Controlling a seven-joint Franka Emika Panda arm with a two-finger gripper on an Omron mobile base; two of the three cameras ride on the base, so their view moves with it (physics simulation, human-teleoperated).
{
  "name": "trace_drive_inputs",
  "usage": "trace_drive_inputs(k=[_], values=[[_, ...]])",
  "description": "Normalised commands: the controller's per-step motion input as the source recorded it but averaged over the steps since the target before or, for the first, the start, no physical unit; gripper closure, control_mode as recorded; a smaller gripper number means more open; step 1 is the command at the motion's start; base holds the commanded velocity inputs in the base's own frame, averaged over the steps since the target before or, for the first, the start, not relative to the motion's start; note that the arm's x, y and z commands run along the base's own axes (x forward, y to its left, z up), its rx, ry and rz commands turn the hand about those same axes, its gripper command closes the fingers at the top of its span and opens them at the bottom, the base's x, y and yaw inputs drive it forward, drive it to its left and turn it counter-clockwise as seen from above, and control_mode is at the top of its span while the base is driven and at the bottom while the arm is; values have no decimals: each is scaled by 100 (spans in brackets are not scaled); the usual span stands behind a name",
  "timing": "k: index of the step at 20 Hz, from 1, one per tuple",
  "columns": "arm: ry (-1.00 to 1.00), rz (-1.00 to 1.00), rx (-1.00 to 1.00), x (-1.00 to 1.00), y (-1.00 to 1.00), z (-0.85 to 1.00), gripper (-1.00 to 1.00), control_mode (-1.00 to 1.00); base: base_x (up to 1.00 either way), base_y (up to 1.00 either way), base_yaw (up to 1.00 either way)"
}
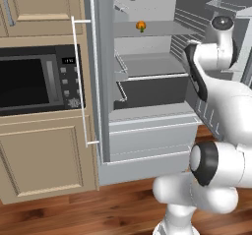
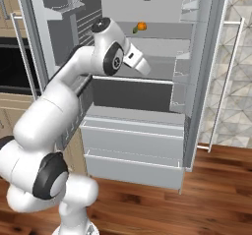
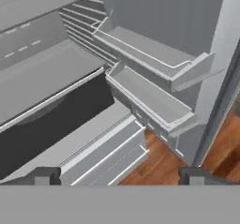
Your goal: Take the lemon wedge from the fridge and place it on the plate with fish on the dining counter.
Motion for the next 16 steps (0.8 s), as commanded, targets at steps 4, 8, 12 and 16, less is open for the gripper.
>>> trace_drive_inputs(k=[4, 8, 12, 16], values=[[-41, 51, 11, 0, 88, -3, -100, -100, 0, 0, 0], [-52, 31, -7, -9, 29, 0, -100, -100, 0, 0, 0], [-33, 1, -6, -52, -2, -1, -100, -100, 0, 0, 0], [-14, 1, -3, -40, 0, 0, -100, -100, 0, 0, 0]])
